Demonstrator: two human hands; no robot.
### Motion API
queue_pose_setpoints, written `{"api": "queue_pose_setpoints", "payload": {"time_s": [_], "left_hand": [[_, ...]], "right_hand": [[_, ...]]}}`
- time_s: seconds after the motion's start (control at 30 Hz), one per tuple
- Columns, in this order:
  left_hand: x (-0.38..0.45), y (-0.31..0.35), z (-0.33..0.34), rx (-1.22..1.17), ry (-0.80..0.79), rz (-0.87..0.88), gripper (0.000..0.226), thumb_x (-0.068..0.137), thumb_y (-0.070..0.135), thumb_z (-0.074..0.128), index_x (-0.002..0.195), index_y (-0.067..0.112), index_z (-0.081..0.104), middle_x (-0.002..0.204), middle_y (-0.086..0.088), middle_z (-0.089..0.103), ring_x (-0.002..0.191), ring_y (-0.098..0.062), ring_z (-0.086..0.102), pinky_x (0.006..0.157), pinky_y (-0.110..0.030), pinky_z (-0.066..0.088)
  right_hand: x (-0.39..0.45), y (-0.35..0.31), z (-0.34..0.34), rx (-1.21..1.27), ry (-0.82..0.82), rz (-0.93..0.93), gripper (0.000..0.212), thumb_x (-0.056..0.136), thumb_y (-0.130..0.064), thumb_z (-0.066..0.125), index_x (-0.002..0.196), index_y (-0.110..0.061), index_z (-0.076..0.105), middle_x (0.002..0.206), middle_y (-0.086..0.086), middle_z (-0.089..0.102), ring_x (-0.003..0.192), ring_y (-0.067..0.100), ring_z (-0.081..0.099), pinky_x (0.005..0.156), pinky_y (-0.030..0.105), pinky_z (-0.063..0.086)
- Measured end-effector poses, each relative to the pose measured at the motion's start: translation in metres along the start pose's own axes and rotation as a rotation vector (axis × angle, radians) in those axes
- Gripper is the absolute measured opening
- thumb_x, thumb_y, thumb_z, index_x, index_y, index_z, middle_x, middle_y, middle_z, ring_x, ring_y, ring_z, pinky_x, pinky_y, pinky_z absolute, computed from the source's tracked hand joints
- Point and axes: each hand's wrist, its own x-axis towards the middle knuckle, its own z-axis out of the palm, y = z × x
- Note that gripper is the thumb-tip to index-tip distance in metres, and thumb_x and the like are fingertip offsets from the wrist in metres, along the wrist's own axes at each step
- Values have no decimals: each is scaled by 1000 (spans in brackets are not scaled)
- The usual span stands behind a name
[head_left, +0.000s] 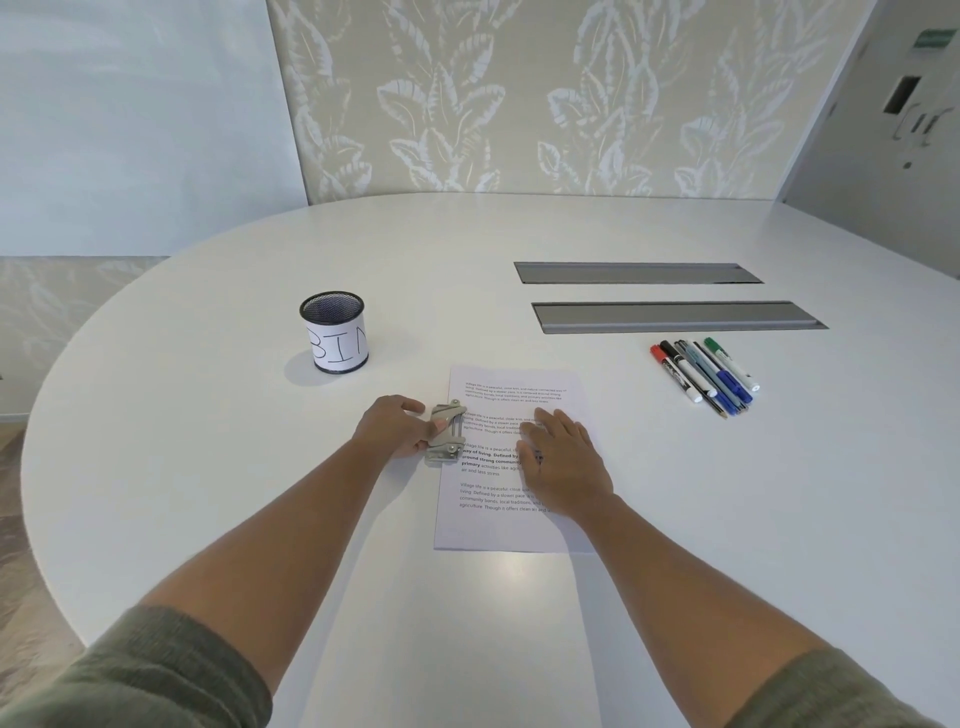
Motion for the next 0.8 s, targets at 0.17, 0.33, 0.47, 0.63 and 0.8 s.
{"api": "queue_pose_setpoints", "payload": {"time_s": [0.17, 0.33, 0.47, 0.63, 0.8], "left_hand": [[0, 9, -6, -9, -68, -70, 36, 76, 9, 84, 104, 8, 60, 91, -14, 69, 62, -17, 66, 44, -17, 49], [4, 13, -9, 44, -81, -143, 27, 75, 21, 85, 88, 8, 66, 93, -10, 69, 77, -18, 60, 68, -21, 47], [3, 15, -9, -6, -81, -169, 44, 71, 25, 88, 107, 6, 70, 98, -5, 71, 77, -11, 64, 60, -21, 53], [-1, 17, -5, -10, -51, -150, 47, 70, 28, 88, 107, 5, 70, 101, -8, 71, 79, -12, 65, 62, -22, 53], [-9, 13, -5, -19, -32, -125, 54, 70, 37, 87, 109, 5, 68, 107, -11, 72, 81, -14, 66, 61, -22, 56]], "right_hand": [[0, 2, 1, 4, 11, -3, 45, 99, -44, 32, 139, -29, 48, 160, -5, 28, 150, 17, 13, 123, 37, 9], [0, 2, 1, 9, 8, -2, 45, 99, -44, 33, 139, -30, 47, 159, -6, 28, 150, 17, 12, 123, 36, 8], [1, 3, 1, 6, 1, -2, 45, 99, -45, 32, 139, -31, 47, 160, -6, 27, 151, 16, 11, 123, 36, 8], [-1, 2, 0, 12, -18, 3, 46, 99, -45, 31, 141, -30, 45, 161, -7, 24, 151, 15, 9, 123, 36, 6], [0, -1, -3, 15, -25, 8, 46, 100, -42, 33, 141, -27, 46, 161, -5, 24, 151, 17, 9, 123, 37, 5]]}}
